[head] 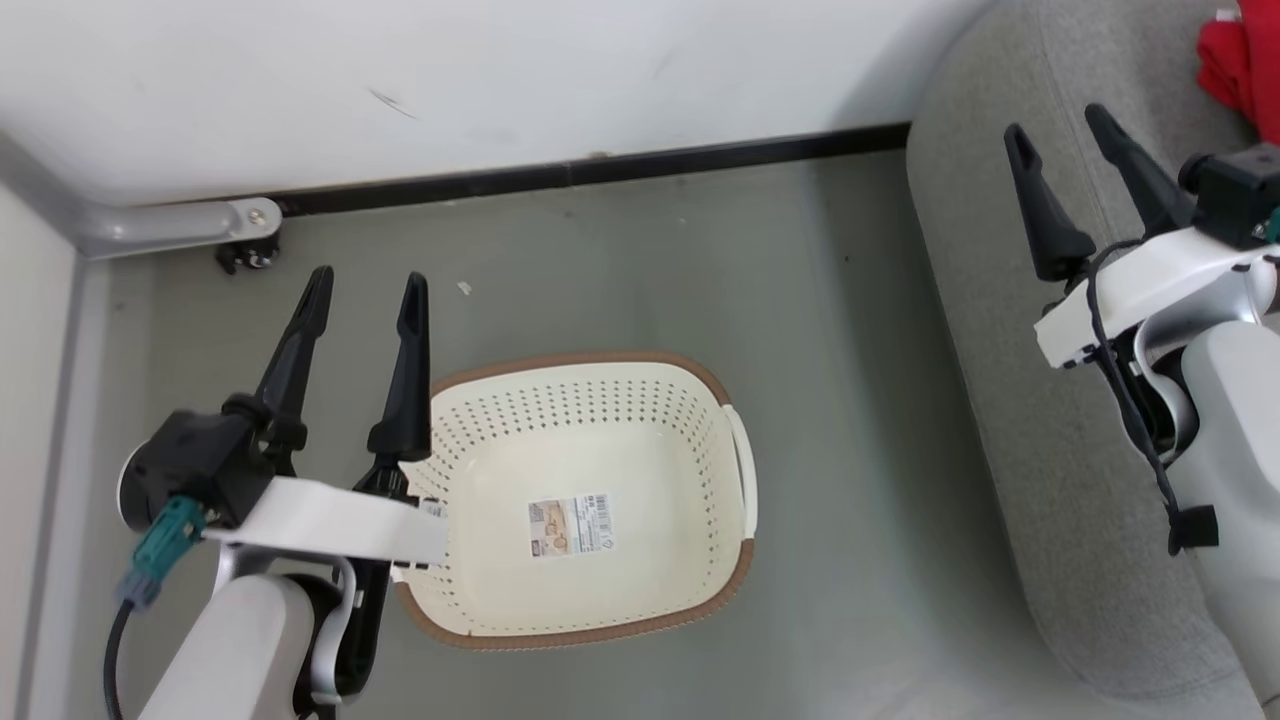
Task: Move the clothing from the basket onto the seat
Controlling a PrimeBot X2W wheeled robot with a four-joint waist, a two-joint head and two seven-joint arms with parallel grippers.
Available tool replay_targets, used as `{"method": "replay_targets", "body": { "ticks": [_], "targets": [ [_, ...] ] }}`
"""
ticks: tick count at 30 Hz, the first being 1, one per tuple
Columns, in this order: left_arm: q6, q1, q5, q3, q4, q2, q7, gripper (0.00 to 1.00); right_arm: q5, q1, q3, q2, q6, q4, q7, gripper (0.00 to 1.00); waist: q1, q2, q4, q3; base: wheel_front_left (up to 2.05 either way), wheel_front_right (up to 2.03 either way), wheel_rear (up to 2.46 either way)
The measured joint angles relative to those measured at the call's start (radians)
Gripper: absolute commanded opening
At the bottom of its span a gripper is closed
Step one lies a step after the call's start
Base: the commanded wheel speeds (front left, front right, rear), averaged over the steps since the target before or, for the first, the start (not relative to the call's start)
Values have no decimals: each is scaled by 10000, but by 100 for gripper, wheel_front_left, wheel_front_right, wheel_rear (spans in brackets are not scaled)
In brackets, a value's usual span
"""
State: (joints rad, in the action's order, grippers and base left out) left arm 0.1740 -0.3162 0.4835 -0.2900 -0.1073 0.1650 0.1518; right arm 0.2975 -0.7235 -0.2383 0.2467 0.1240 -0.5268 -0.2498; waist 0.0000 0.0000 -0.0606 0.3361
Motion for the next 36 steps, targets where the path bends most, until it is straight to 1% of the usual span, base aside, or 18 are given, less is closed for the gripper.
{"method": "replay_targets", "body": {
  "ticks": [7,10,13,15,19,21,29,34,36],
  "targets": [
    [-8,558,10,222,61,121,740,100,-2,769,305,38,0,301,0,100,0,0,442,-540,0,0,0],
    [-21,779,-38,301,146,303,796,100,0,1071,316,42,0,495,-6,100,0,0,618,-764,0,0,0],
    [-182,1033,-493,186,242,646,876,100,-17,1469,376,38,0,696,-8,100,0,0,780,-985,0,0,0],
    [-196,1220,-685,148,290,803,888,100,-21,1703,474,38,0,826,-8,100,0,0,879,-1132,0,0,0],
    [-288,1523,-709,81,309,777,949,100,-127,2010,585,35,0,1154,-10,100,0,0,1015,-1347,0,0,0],
    [-360,1778,-708,71,433,663,965,100,-305,2315,673,35,0,1553,-10,100,0,0,1134,-1557,0,0,0],
    [-364,2169,-706,307,635,600,978,100,-472,3528,1636,-182,-2,2380,-10,100,0,0,1393,-2081,0,0,0],
    [-374,2511,-685,476,811,598,978,100,-646,4296,1971,-337,-2,2719,-10,100,0,0,1508,-2382,0,0,0],
    [-460,2578,-673,537,859,600,978,100,-742,4506,2033,-418,-2,2926,-10,100,0,0,1543,-2496,0,0,0]
  ]
}}
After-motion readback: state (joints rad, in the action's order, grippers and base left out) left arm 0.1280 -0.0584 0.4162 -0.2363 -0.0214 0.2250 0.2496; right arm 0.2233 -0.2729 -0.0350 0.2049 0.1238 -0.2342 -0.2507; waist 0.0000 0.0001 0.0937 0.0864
